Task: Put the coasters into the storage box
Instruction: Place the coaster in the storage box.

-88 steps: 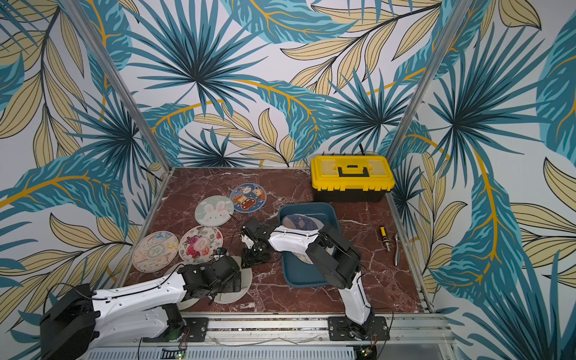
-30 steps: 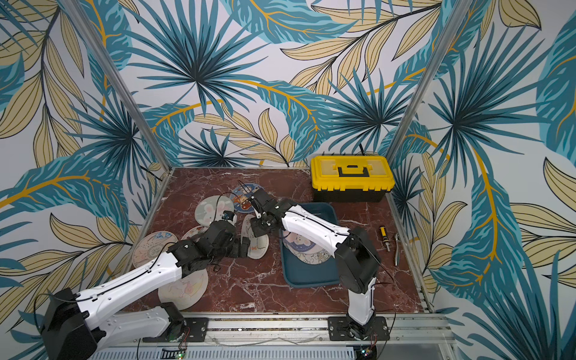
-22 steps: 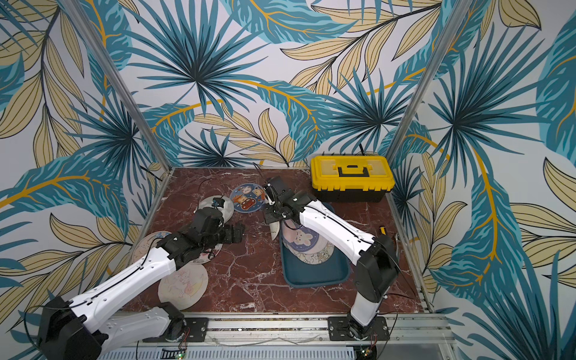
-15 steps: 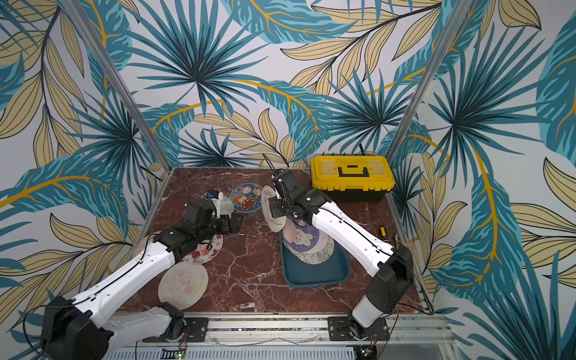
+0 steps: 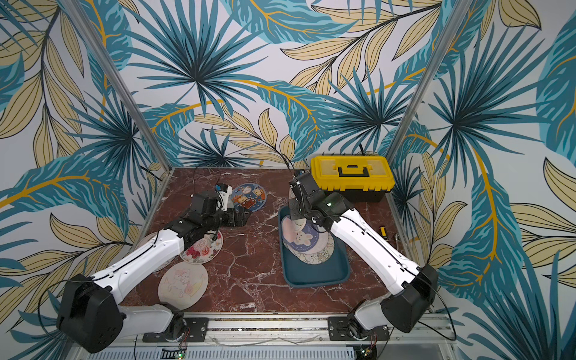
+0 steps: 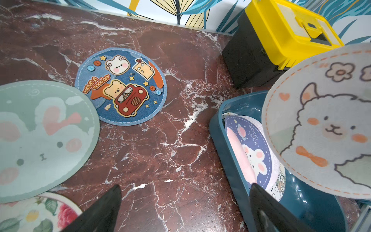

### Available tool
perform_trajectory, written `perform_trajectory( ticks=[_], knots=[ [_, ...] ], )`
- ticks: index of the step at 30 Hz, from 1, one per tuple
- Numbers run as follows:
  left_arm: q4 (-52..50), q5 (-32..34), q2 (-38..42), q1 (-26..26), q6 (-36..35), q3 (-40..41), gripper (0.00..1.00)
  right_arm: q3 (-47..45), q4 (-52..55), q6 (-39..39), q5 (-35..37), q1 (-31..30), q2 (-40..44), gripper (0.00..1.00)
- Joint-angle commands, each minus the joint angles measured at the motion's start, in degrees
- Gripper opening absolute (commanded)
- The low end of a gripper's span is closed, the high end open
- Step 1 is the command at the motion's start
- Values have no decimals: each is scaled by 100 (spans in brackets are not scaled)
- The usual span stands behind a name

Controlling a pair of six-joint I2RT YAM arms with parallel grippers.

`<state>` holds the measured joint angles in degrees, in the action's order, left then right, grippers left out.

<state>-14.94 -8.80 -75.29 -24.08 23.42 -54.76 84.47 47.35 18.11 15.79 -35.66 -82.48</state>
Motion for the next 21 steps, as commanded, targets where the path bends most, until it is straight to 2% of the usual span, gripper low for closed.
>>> perform_trajectory(
  ticks=[1, 14, 21],
  knots=[
    [343, -234, -112, 70, -27, -184, 99, -244, 177, 203, 162, 43, 50, 0],
    [388, -336, -300, 81, -2, -268, 99, -758, -481, 515, -201, 229, -360, 0],
    [386, -309, -416, 80, 4, -297, 99, -1217, -678, 808, -155, 624, -460, 0]
  ],
)
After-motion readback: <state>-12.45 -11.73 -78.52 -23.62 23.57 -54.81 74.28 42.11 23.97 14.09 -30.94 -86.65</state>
